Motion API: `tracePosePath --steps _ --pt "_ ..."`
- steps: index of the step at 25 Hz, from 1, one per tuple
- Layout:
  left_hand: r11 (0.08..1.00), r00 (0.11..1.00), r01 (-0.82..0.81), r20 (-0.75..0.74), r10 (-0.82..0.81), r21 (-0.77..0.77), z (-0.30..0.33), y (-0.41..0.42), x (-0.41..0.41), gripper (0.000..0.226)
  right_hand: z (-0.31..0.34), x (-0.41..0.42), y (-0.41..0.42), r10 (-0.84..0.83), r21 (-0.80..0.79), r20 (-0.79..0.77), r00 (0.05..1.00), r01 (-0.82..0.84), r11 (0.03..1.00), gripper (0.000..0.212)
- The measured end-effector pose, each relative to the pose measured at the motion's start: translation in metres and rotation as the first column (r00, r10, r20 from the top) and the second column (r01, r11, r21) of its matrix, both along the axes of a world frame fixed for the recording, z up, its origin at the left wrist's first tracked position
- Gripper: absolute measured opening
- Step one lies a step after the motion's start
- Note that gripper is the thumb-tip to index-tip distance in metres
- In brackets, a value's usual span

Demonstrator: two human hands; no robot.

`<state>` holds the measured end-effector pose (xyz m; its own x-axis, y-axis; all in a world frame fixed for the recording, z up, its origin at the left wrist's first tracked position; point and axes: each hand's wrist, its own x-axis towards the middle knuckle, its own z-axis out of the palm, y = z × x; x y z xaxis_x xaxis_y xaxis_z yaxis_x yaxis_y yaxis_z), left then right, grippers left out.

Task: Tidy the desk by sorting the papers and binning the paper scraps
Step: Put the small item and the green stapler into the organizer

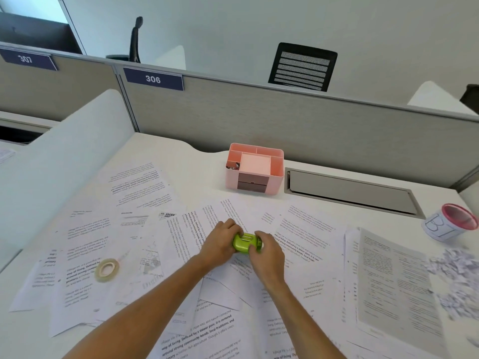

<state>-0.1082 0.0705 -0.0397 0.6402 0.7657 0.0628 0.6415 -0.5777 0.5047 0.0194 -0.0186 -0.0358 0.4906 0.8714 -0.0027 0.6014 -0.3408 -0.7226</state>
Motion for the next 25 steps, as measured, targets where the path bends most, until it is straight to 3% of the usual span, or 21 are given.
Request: tracePosePath --steps 4,7,9,12,16,18,22,25 --pt "0.999 0.999 -0.026 0.045 0.024 0.043 0.004 0.001 0.008 0.036 0.000 0.009 0.010 -0.089 0.042 -0.238 0.967 0.102 0.994 0.052" --pt "0.997 0.990 -0.063 0.127 0.059 0.033 0.006 0.003 0.014 0.030 -0.002 0.020 0.020 -0.178 -0.028 -0.626 0.760 0.206 0.978 0.056" --pt "0.996 0.980 -0.093 0.178 0.088 0.019 0.006 0.004 0.018 0.028 -0.004 0.029 0.026 -0.131 -0.020 -0.771 0.623 0.183 0.983 0.050" --pt "0.996 0.969 -0.092 0.229 0.090 -0.002 0.005 0.011 0.021 0.034 -0.003 0.038 0.037 -0.081 0.036 -0.809 0.582 0.185 0.982 0.046" --pt "0.995 0.967 -0.083 0.236 0.094 -0.055 -0.004 0.028 0.019 0.057 0.003 0.051 0.054 -0.084 0.114 -0.795 0.601 0.284 0.952 0.034" --pt "0.994 0.985 -0.107 0.131 0.110 -0.030 -0.013 0.038 0.014 0.065 0.010 0.062 0.066 -0.108 0.133 -0.777 0.620 0.330 0.935 0.032" --pt "0.995 0.967 -0.091 -0.234 0.099 0.045 -0.036 0.055 0.004 0.069 0.036 0.086 0.098 -0.130 0.211 -0.716 0.686 0.390 0.896 0.026" --pt "0.996 0.938 -0.073 -0.335 0.088 0.056 -0.047 0.059 0.005 0.071 0.054 0.104 0.124 -0.167 0.267 -0.649 0.743 0.427 0.864 0.016"
